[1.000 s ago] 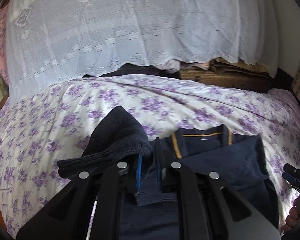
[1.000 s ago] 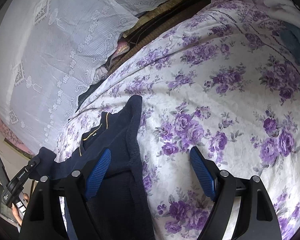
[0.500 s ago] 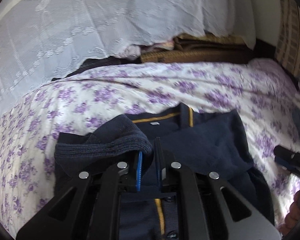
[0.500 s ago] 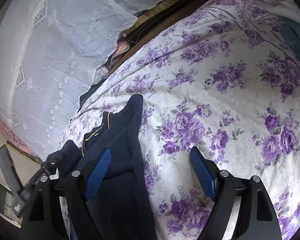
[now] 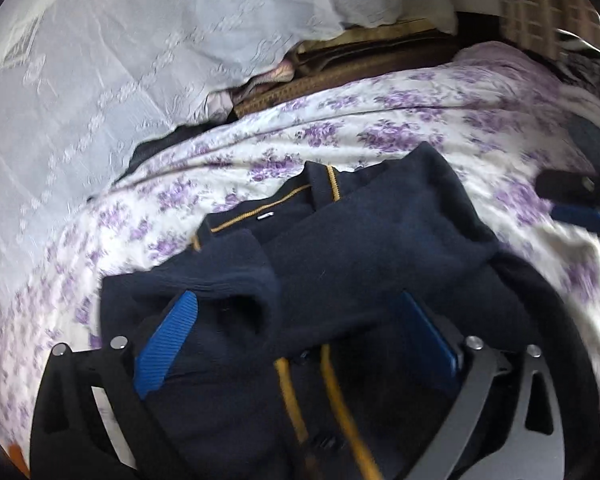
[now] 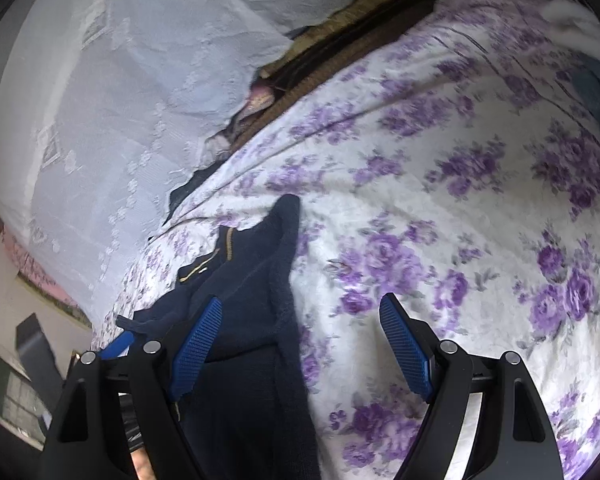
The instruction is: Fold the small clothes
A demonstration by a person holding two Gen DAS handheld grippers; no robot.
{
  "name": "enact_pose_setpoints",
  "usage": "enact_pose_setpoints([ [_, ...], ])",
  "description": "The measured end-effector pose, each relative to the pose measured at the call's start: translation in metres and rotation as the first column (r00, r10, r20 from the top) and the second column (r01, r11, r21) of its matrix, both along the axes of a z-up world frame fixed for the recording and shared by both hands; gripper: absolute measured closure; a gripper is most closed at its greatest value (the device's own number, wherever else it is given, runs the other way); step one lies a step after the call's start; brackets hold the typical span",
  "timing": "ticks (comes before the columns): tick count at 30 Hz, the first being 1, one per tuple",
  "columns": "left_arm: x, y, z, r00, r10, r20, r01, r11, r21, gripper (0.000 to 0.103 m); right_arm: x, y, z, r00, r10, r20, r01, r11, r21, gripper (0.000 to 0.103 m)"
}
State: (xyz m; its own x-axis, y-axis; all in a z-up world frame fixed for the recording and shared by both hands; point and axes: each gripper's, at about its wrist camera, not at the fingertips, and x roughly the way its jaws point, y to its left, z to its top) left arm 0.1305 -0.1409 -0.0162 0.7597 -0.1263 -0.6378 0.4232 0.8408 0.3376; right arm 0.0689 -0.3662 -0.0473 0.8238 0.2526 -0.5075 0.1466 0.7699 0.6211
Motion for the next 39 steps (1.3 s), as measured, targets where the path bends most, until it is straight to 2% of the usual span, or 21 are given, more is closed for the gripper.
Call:
enact_pose_setpoints([
  [5,-0.021,0.064,0.019,0.998,-0.051,-0.038,0.049,0.997,-0.067,0.005,0.0,0.036,0.019,0.989,0.137,0.058,-0.13,0.985,-0.116,0.023],
  [8,-0.019,0.116,0.026,0.999,0.023,-0.033,-0.027,0.993,-0.112,0.005,0.003,0.083,0.034,0.968,0.239,0.073,-0.217,0.95,-0.226,0.023],
  [11,0.004,0.166,0.025,0.983,0.175,-0.046,-0.18,0.972,-0.152,0.005,0.014,0.149,0.048,0.94,0.339,0.029,-0.299,0.865,-0.404,0.023],
  [13,0.025,0.197,0.023,0.956,0.283,-0.085,-0.294,0.933,-0.206,0.005,0.024,0.186,0.055,0.928,0.372,0.001,-0.322,0.805,-0.498,0.023],
  [16,0.048,0.22,0.014,0.933,0.328,-0.15,-0.358,0.891,-0.278,0.005,0.046,0.242,0.064,0.917,0.396,-0.043,-0.329,0.694,-0.64,0.023],
  [18,0.058,0.222,0.005,0.928,0.331,-0.171,-0.367,0.891,-0.266,0.005,0.069,0.277,0.062,0.909,0.405,-0.095,-0.348,0.615,-0.707,0.023],
  [20,0.066,0.218,-0.009,0.927,0.335,-0.169,-0.368,0.901,-0.23,0.005,0.089,0.297,0.054,0.912,0.387,-0.135,-0.348,0.558,-0.753,0.023],
  [21,0.069,0.215,-0.017,0.925,0.34,-0.172,-0.37,0.907,-0.2,0.005,0.1,0.307,0.047,0.915,0.368,-0.165,-0.35,0.523,-0.777,0.026],
  [22,0.073,0.212,-0.026,0.921,0.346,-0.18,-0.376,0.911,-0.171,0.004,0.106,0.31,0.041,0.918,0.353,-0.182,-0.353,0.514,-0.782,0.055],
  [23,0.077,0.211,-0.033,0.916,0.353,-0.191,-0.382,0.913,-0.143,0.004,0.114,0.305,0.036,0.925,0.325,-0.195,-0.351,0.544,-0.762,0.078],
  [24,0.078,0.211,-0.037,0.914,0.353,-0.199,-0.382,0.915,-0.132,0.004,0.117,0.295,0.036,0.934,0.308,-0.181,-0.34,0.608,-0.718,0.096],
  [26,0.077,0.212,-0.035,0.916,0.352,-0.194,-0.381,0.914,-0.139,0.004,0.109,0.257,0.042,0.963,0.249,-0.102,-0.256,0.731,-0.632,0.096],
  [28,0.077,0.212,-0.037,0.916,0.352,-0.192,-0.38,0.915,-0.134,0.004,0.101,0.21,0.044,0.989,0.137,-0.049,-0.14,0.811,-0.568,0.096],
  [29,0.077,0.211,-0.037,0.916,0.353,-0.191,-0.381,0.915,-0.134,0.004,0.097,0.174,0.037,0.996,0.066,-0.058,-0.086,0.864,-0.495,0.095],
  [31,0.076,0.209,-0.037,0.918,0.354,-0.181,-0.379,0.917,-0.126,0.004,0.098,0.128,0.008,0.985,0.044,-0.169,-0.102,0.932,-0.348,0.083],
  [32,0.076,0.208,-0.037,0.918,0.355,-0.175,-0.378,0.918,-0.122,0.004,0.093,0.112,-0.01,0.979,0.071,-0.189,-0.124,0.95,-0.286,0.082],
  [33,0.075,0.207,-0.037,0.919,0.356,-0.168,-0.378,0.918,-0.118,0.004,0.086,0.105,-0.013,0.984,0.092,-0.15,-0.128,0.959,-0.252,0.082],
  [34,0.073,0.206,-0.036,0.92,0.358,-0.159,-0.377,0.919,-0.113,0.004,0.08,0.1,-0.01,0.987,0.086,-0.137,-0.116,0.968,-0.225,0.076],
  [36,0.067,0.209,-0.028,0.92,0.368,-0.136,-0.384,0.916,-0.114,0.004,0.064,0.084,0.009,0.997,-0.019,-0.079,0.003,0.982,-0.19,0.067],
  [38,0.059,0.212,-0.011,0.917,0.389,-0.084,-0.397,0.908,-0.132,0.004,0.049,0.079,0.038,0.997,-0.067,0.038,0.074,0.97,-0.23,0.067],
  [39,0.055,0.213,0.003,0.917,0.395,-0.046,-0.397,0.902,-0.169,0.004,0.051,0.088,0.05,0.998,-0.019,0.058,0.034,0.962,-0.271,0.067],
])
